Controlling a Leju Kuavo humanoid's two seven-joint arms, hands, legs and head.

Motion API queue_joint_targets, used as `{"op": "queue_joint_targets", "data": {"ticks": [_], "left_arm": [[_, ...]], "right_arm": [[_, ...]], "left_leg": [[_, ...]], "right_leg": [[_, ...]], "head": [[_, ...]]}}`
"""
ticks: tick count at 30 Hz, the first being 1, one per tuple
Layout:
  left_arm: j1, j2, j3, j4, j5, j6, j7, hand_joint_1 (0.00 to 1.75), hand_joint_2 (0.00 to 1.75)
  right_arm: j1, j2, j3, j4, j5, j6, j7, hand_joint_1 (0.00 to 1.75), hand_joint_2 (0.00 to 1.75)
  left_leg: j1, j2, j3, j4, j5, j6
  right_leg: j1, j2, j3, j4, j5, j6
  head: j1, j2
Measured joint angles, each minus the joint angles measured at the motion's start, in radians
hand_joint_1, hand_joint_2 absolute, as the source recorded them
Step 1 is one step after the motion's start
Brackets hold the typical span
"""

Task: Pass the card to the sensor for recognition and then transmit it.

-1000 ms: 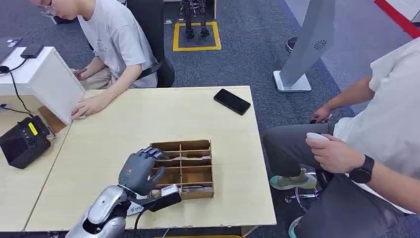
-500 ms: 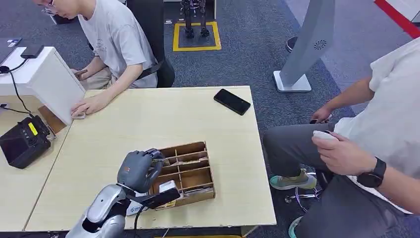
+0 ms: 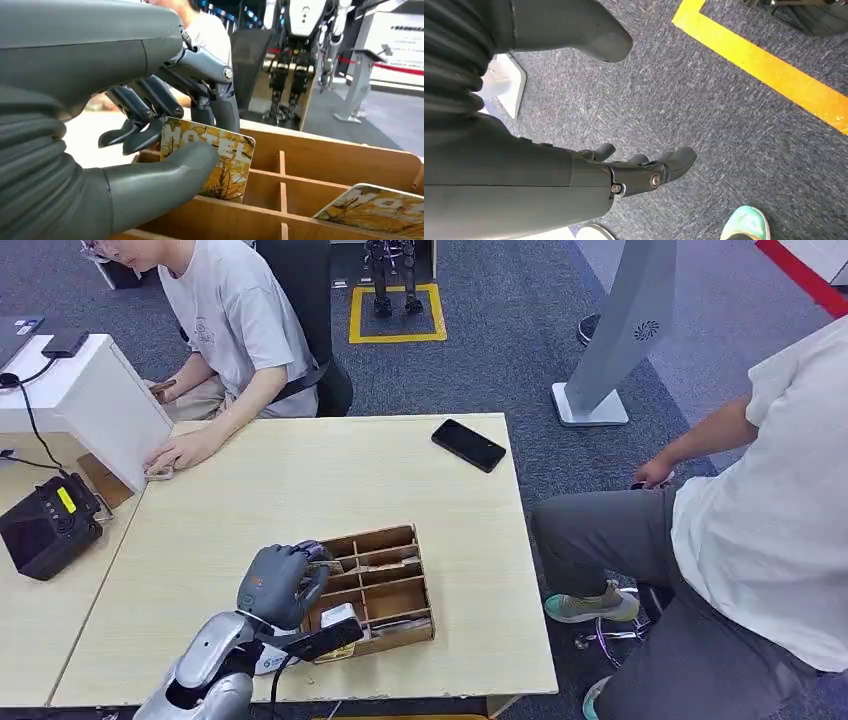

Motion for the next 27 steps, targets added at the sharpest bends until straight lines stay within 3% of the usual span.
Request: {"op": "queue_joint_targets", "data": {"ticks": [6, 7, 8, 11, 16, 22, 27], "left_arm": [[0.001, 0.004, 0.005, -0.009, 0.038, -0.003, -0.010, 1.75, 1.75], [-0.030, 0.060, 0.068, -0.118, 0.224, -0.015, -0.060, 1.75, 1.75], [-0.070, 0.105, 0.118, -0.181, 0.321, -0.042, -0.080, 1.75, 1.75], [-0.126, 0.172, 0.192, -0.261, 0.397, -0.090, -0.093, 1.75, 1.75], [-0.178, 0.259, 0.272, -0.373, 0.509, -0.101, -0.132, 1.75, 1.75], [-0.186, 0.320, 0.361, -0.454, 0.563, -0.106, -0.152, 1.75, 1.75], [-0.185, 0.341, 0.381, -0.478, 0.565, -0.105, -0.153, 1.75, 1.75]], "right_arm": [[0.000, 0.003, 0.000, 0.007, -0.003, 0.000, -0.007, 0.00, 1.75], [0.010, 0.010, 0.000, 0.025, -0.021, 0.000, -0.023, 0.00, 1.75], [0.017, 0.010, 0.000, 0.030, -0.023, 0.000, -0.024, 0.00, 1.75], [0.027, 0.010, 0.000, 0.035, -0.029, 0.000, -0.024, 0.00, 1.75], [0.032, 0.011, 0.000, 0.040, -0.032, 0.006, -0.025, 0.00, 1.75], [0.036, 0.012, 0.000, 0.041, -0.039, -0.002, -0.033, 0.00, 1.75], [0.036, 0.012, 0.000, 0.042, -0.039, -0.003, -0.033, 0.00, 1.75]], "left_leg": [[0.000, 0.000, 0.000, 0.000, 0.000, 0.000], [0.000, 0.000, 0.000, 0.000, 0.001, 0.000], [0.001, 0.000, 0.000, 0.000, 0.001, 0.000], [0.002, 0.000, 0.000, 0.000, 0.001, 0.000], [0.002, 0.001, 0.000, 0.000, 0.001, 0.000], [0.002, 0.001, 0.000, 0.000, 0.001, 0.000], [0.002, 0.001, 0.000, 0.000, 0.001, 0.000]], "right_leg": [[0.000, 0.000, 0.000, 0.000, 0.000, 0.000], [0.001, 0.000, 0.000, 0.000, 0.000, 0.000], [0.001, 0.000, 0.000, 0.000, 0.000, -0.001], [0.001, 0.000, -0.001, 0.001, 0.000, -0.001], [0.001, 0.002, -0.001, 0.001, 0.000, -0.001], [0.001, 0.002, -0.001, 0.001, 0.000, -0.001], [0.001, 0.002, 0.000, 0.001, 0.000, -0.001]], "head": [[0.000, 0.000], [0.000, 0.000], [0.000, 0.000], [0.000, 0.000], [0.000, 0.000], [0.000, 0.000], [0.000, 0.000]]}}
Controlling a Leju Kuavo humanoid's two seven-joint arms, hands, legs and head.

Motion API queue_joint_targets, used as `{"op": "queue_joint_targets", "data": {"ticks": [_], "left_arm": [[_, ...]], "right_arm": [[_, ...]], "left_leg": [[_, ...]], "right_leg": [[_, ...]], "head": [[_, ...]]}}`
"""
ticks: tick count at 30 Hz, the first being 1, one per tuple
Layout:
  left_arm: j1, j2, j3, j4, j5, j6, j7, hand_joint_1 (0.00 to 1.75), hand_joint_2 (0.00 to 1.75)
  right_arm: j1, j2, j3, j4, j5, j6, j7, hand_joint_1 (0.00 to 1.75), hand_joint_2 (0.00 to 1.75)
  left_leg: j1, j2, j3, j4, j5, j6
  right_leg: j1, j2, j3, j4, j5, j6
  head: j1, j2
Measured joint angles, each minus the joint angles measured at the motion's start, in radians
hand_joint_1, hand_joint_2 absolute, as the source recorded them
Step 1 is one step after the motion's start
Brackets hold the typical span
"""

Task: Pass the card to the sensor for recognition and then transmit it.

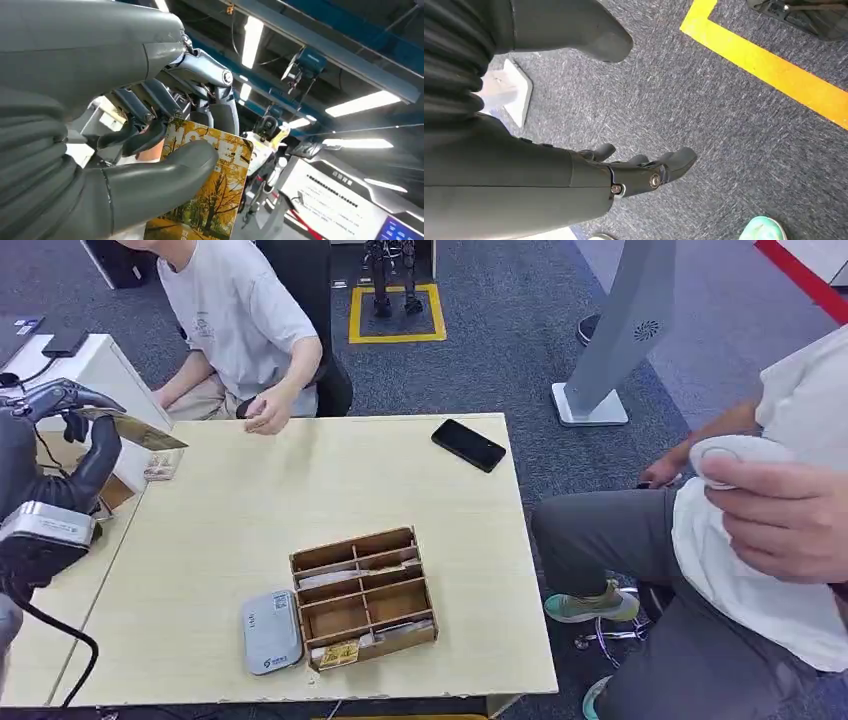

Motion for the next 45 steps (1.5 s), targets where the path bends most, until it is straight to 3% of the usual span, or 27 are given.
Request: {"op": "queue_joint_targets", "data": {"ticks": [4, 8, 13, 16, 22, 40, 41, 42, 45], "left_arm": [[0.001, 0.002, 0.006, -0.008, -0.018, 0.007, 0.000, 1.75, 1.75], [0.001, -0.001, 0.006, -0.008, -0.147, 0.038, 0.050, 1.75, 1.75], [-0.054, -0.035, -0.025, 0.092, -0.394, 0.083, 0.205, 1.75, 1.75], [-0.117, -0.061, -0.044, 0.210, -0.457, 0.096, 0.255, 1.75, 1.75], [-0.188, -0.088, -0.063, 0.357, -0.475, 0.104, 0.266, 1.75, 1.75], [-0.242, -0.102, -0.092, 0.481, -0.491, 0.100, 0.285, 1.75, 1.75], [-0.244, -0.102, -0.093, 0.486, -0.491, 0.100, 0.285, 0.80, 1.75], [-0.245, -0.102, -0.094, 0.488, -0.491, 0.100, 0.284, 0.00, 1.75], [-0.249, -0.102, -0.095, 0.491, -0.488, 0.103, 0.284, 0.00, 1.75]], "right_arm": [[0.000, 0.000, 0.000, 0.001, 0.000, 0.000, 0.003, 0.00, 1.75], [0.004, 0.000, 0.000, 0.002, 0.001, -0.001, 0.004, 0.00, 1.75], [-0.001, 0.002, 0.000, 0.002, 0.018, -0.001, -0.003, 0.00, 1.75], [-0.004, 0.003, 0.000, 0.002, 0.027, 0.002, 0.001, 0.00, 1.75], [-0.004, 0.003, 0.002, 0.002, 0.030, 0.002, 0.007, 0.00, 1.75], [0.000, 0.003, 0.002, -0.011, 0.037, 0.006, 0.016, 0.00, 1.75], [0.000, 0.003, 0.002, -0.015, 0.037, 0.004, 0.017, 0.00, 1.75], [0.000, 0.003, 0.002, -0.019, 0.037, 0.001, 0.019, 0.00, 1.75], [0.000, 0.002, 0.002, -0.029, 0.037, -0.004, 0.023, 0.00, 1.75]], "left_leg": [[0.000, 0.000, 0.000, 0.000, 0.000, 0.000], [0.000, 0.000, 0.000, 0.000, 0.000, 0.000], [-0.001, 0.000, 0.000, 0.000, 0.000, 0.000], [-0.001, 0.000, 0.000, 0.000, 0.001, 0.000], [-0.001, 0.001, 0.000, 0.000, 0.001, 0.000], [-0.001, 0.002, -0.001, 0.000, 0.001, 0.000], [-0.001, 0.002, -0.001, 0.000, 0.001, 0.000], [-0.001, 0.002, -0.001, 0.000, 0.001, 0.000], [-0.001, 0.002, -0.002, 0.000, 0.001, 0.000]], "right_leg": [[0.000, 0.000, 0.000, 0.000, 0.000, 0.000], [0.000, 0.000, -0.001, 0.000, 0.000, 0.000], [0.000, 0.000, -0.001, 0.000, 0.000, 0.000], [0.000, 0.000, -0.001, 0.000, 0.002, 0.000], [0.000, 0.001, -0.002, 0.000, 0.002, 0.000], [0.000, 0.002, -0.003, 0.000, 0.002, 0.000], [0.000, 0.002, -0.003, 0.000, 0.002, 0.000], [0.000, 0.002, -0.003, 0.000, 0.002, 0.000], [0.000, 0.002, -0.003, 0.000, 0.002, 0.000]], "head": [[0.001, 0.000], [0.001, 0.000], [0.001, 0.000], [0.000, 0.000], [0.001, 0.000], [0.000, 0.000], [0.001, 0.000], [0.000, 0.000], [0.001, 0.000]]}}
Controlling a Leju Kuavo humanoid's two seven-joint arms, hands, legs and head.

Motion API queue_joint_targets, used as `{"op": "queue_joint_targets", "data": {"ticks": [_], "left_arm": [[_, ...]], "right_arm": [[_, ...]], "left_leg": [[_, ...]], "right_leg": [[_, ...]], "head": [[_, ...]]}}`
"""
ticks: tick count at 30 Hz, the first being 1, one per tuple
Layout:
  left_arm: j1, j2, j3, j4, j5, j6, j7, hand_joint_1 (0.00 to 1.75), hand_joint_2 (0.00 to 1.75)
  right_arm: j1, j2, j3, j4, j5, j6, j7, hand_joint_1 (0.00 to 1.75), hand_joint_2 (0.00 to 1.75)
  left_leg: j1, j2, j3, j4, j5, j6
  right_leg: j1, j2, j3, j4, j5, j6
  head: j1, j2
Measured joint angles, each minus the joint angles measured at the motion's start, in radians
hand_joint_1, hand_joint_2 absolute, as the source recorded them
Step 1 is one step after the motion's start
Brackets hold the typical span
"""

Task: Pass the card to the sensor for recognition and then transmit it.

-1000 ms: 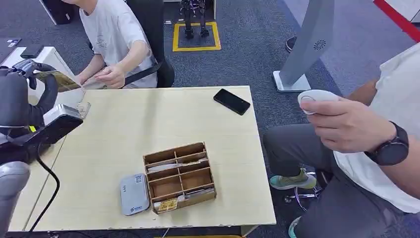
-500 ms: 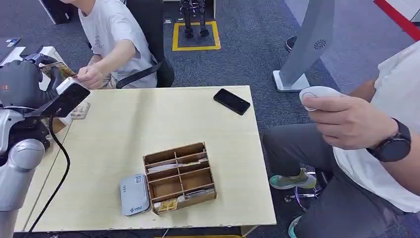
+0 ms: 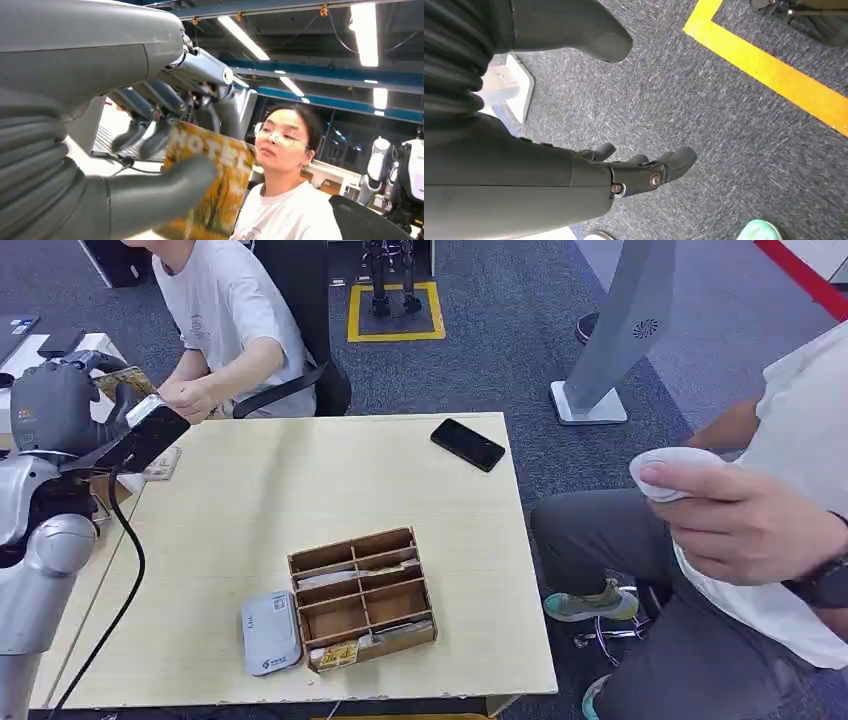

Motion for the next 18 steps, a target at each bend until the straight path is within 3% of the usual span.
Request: {"op": "queue_joint_targets", "data": {"ticks": [6, 13, 18], "left_arm": [[-0.007, 0.006, 0.000, 0.000, -0.005, 0.030, -0.014, 0.00, 1.75], [0.004, 0.050, 0.007, 0.005, -0.017, 0.075, -0.021, 0.00, 1.75], [0.045, 0.102, 0.066, 0.021, 0.021, 0.133, -0.053, 0.00, 1.75]], "right_arm": [[0.004, -0.002, 0.000, -0.015, 0.000, -0.008, 0.015, 0.00, 1.75], [0.012, -0.005, 0.000, -0.024, -0.001, -0.014, 0.010, 0.00, 1.75], [0.018, -0.010, 0.000, -0.027, 0.000, -0.014, 0.016, 0.00, 1.75]], "left_leg": [[0.000, 0.000, 0.000, 0.000, 0.000, 0.000], [0.000, 0.000, 0.000, 0.000, 0.000, 0.000], [0.000, 0.001, 0.000, 0.000, 0.000, 0.000]], "right_leg": [[0.000, 0.000, 0.000, 0.000, 0.000, 0.000], [0.000, 0.000, 0.001, 0.000, 0.000, 0.000], [0.000, 0.001, 0.000, 0.001, 0.000, 0.000]], "head": [[0.000, 0.000], [0.000, 0.000], [0.000, 0.000]]}}
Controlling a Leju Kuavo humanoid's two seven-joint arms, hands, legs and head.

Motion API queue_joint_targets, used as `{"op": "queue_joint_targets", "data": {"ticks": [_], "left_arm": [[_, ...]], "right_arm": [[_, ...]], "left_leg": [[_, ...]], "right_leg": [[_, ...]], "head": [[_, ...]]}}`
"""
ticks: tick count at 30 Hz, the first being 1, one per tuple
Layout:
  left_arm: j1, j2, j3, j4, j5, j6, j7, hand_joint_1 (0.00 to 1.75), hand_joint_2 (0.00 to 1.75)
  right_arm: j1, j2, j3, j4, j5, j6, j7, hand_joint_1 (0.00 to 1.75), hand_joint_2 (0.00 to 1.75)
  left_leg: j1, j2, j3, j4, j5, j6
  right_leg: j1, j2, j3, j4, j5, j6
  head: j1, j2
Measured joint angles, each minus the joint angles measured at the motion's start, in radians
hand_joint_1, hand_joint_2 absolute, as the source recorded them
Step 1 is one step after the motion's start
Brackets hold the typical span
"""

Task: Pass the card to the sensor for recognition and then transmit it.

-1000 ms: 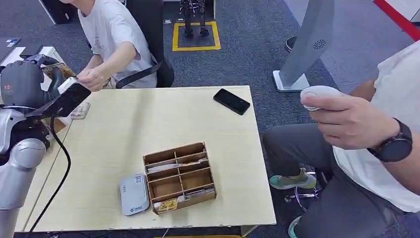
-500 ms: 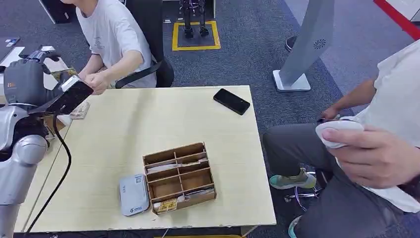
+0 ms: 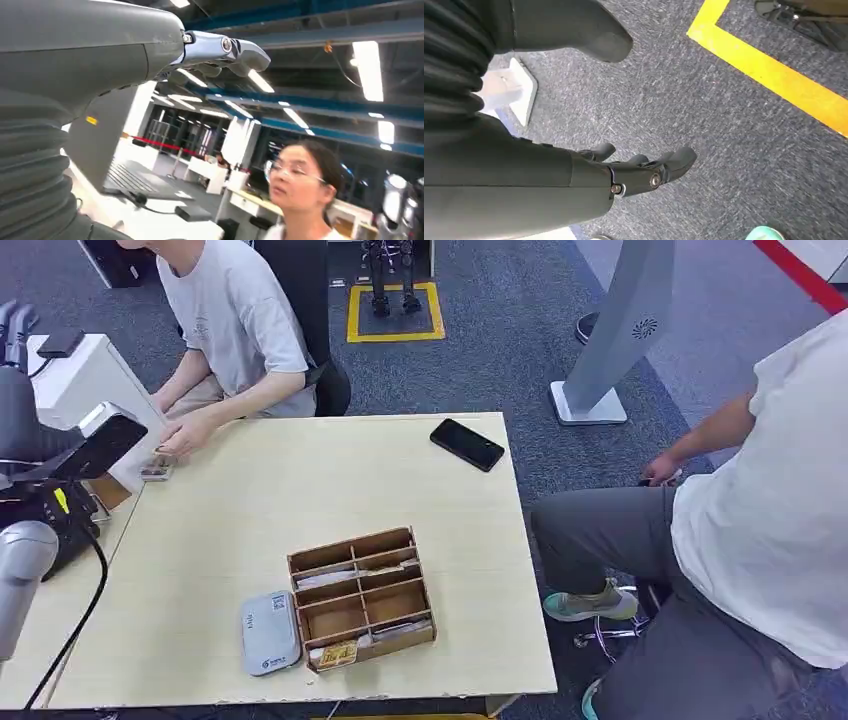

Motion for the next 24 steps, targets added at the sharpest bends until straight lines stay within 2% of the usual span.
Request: {"op": "queue_joint_targets", "data": {"ticks": [6, 9, 11, 13, 15, 16, 17, 19, 21, 24], "left_arm": [[0.045, 0.044, 0.062, 0.004, 0.019, 0.026, -0.022, 0.00, 1.75], [0.138, 0.088, 0.133, -0.024, 0.096, 0.090, -0.077, 0.00, 1.75], [0.288, 0.133, 0.265, -0.076, 0.181, 0.117, -0.157, 0.00, 1.75], [0.450, 0.143, 0.438, -0.124, 0.267, 0.119, -0.240, 0.00, 1.75], [0.563, 0.126, 0.636, -0.159, 0.321, 0.047, -0.299, 0.00, 1.75], [0.594, 0.113, 0.722, -0.163, 0.305, -0.019, -0.313, 0.00, 1.75], [0.621, 0.090, 0.839, -0.163, 0.262, -0.115, -0.336, 0.00, 1.75], [0.645, 0.037, 1.058, -0.160, 0.162, -0.257, -0.411, 0.00, 1.75], [0.647, 0.001, 1.207, -0.157, 0.115, -0.300, -0.456, 0.00, 1.75], [0.646, -0.031, 1.331, -0.157, 0.075, -0.327, -0.460, 0.00, 1.75]], "right_arm": [[0.003, -0.001, 0.000, -0.001, -0.007, 0.000, -0.004, 0.00, 1.75], [0.006, 0.000, -0.007, -0.002, -0.019, 0.000, -0.023, 0.00, 1.75], [0.019, 0.011, -0.014, 0.009, -0.029, 0.008, -0.041, 0.00, 1.75], [0.037, 0.019, -0.030, 0.022, -0.037, 0.005, -0.047, 0.00, 1.75], [0.055, 0.024, -0.041, 0.030, -0.038, 0.002, -0.044, 0.00, 1.75], [0.059, 0.026, -0.048, 0.033, -0.036, 0.002, -0.039, 0.00, 1.75], [0.064, 0.026, -0.056, 0.037, -0.031, 0.002, -0.034, 0.00, 1.75], [0.067, 0.026, -0.069, 0.040, -0.019, 0.005, -0.031, 0.00, 1.75], [0.068, 0.026, -0.081, 0.045, -0.015, 0.007, -0.027, 0.00, 1.75], [0.066, 0.026, -0.093, 0.048, -0.006, 0.007, -0.025, 0.00, 1.75]], "left_leg": [[0.001, -0.001, -0.001, 0.000, 0.000, 0.000], [0.001, 0.007, 0.001, -0.001, -0.001, 0.000], [0.000, 0.013, 0.004, -0.002, -0.005, -0.003], [0.000, 0.017, 0.005, -0.002, -0.007, -0.003], [0.001, 0.016, 0.004, -0.002, -0.008, -0.002], [0.002, 0.015, 0.004, -0.002, -0.008, -0.002], [0.002, 0.014, 0.004, -0.002, -0.008, -0.002], [0.002, 0.014, 0.004, -0.002, -0.009, -0.004], [0.002, 0.013, 0.004, -0.002, -0.009, -0.003], [0.002, 0.007, 0.004, -0.002, -0.009, -0.003]], "right_leg": [[0.000, -0.001, 0.001, 0.000, 0.000, 0.000], [-0.001, 0.007, 0.001, 0.001, 0.000, 0.000], [-0.001, 0.015, 0.001, 0.001, -0.001, -0.001], [-0.001, 0.019, 0.000, 0.001, -0.003, -0.002], [0.000, 0.018, -0.001, 0.001, -0.006, -0.003], [0.000, 0.017, 0.000, 0.001, -0.006, -0.003], [0.000, 0.015, 0.000, 0.001, -0.007, -0.003], [0.000, 0.015, 0.000, 0.000, -0.007, -0.003], [0.000, 0.014, 0.000, 0.000, -0.007, -0.003], [0.000, 0.007, 0.002, 0.000, -0.007, -0.003]], "head": [[0.001, 0.000], [0.000, 0.000], [0.000, 0.000], [-0.002, 0.000], [-0.001, 0.000], [-0.001, 0.000], [-0.001, 0.000], [0.000, 0.000], [-0.001, 0.000], [0.001, 0.000]]}}
